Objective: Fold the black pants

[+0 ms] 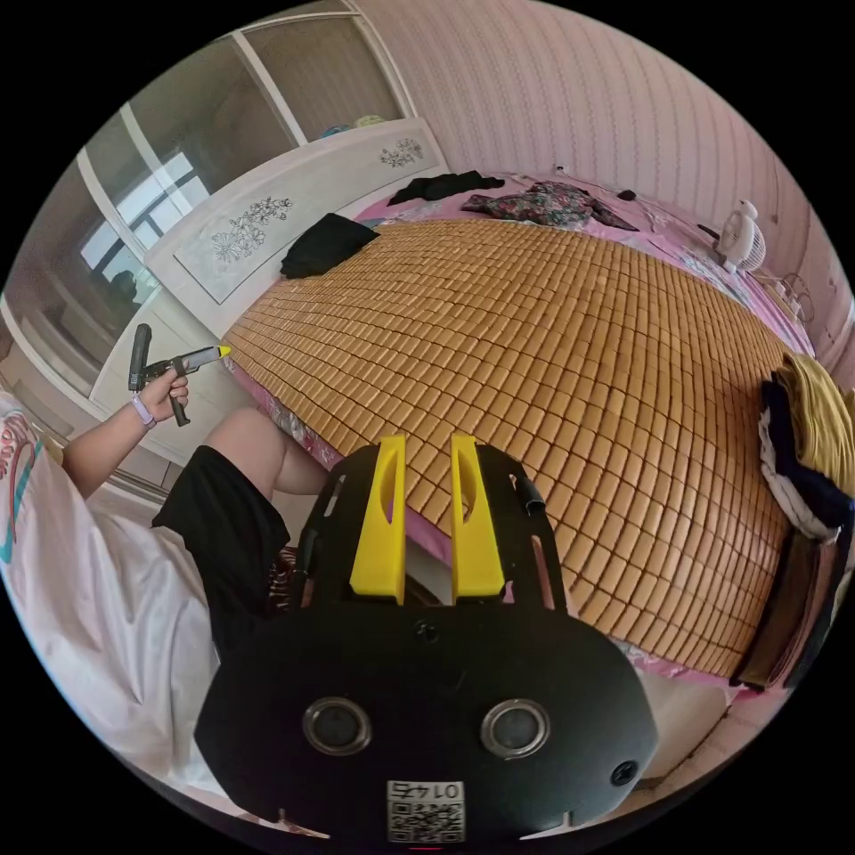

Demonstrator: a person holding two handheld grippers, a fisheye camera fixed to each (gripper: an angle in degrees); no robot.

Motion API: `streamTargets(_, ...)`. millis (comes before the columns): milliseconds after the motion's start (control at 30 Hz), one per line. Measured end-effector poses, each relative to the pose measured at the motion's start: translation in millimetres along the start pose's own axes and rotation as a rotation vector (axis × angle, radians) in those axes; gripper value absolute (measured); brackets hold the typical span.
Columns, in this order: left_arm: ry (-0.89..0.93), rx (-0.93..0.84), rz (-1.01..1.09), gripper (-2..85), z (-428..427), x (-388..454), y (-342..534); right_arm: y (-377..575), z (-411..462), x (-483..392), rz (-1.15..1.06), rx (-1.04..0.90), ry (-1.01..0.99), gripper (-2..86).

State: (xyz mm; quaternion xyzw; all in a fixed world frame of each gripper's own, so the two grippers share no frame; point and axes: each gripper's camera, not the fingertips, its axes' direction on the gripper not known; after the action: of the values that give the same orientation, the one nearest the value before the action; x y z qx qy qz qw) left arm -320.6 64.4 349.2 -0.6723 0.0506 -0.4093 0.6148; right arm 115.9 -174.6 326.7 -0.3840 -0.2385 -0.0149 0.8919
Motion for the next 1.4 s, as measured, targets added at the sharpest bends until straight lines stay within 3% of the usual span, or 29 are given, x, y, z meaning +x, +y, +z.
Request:
streamTargets(200, 0.066, 0.035, -0.087, 5.4, 8, -53, -37, -121, 112, -74, -0.286, -0.141, -0.115, 8.3)
streamTargets(333, 0.037, 0.079, -0.068, 5.9, 20, -71, -89, -192, 195, -129, -0.549, -0.229, -0.016, 9.0)
streamTargets(700, -0.065, 0.146, -0.143, 7.6, 85, -139, -276, -370, 378, -178, -0.645, -0.184, 0.003, 11.5)
streamTargets(1033, -0.108, 0.089, -0.293, 6.5, 139, -175, -355, -465, 494, -195, -0.696, -0.067, 0.066, 10.1)
streamTargets(1200, -0.025, 0.015, -0.221, 3.3, 134, -183, -368, -468, 518, -206, -0.763, -0.144, 0.009, 8.2)
streamTargets(1400, 0.058, 0.110, -0.038, -0.2, 55, -135, -311, -402, 437, -189, -0.861, 0.006, -0.062, 11.6)
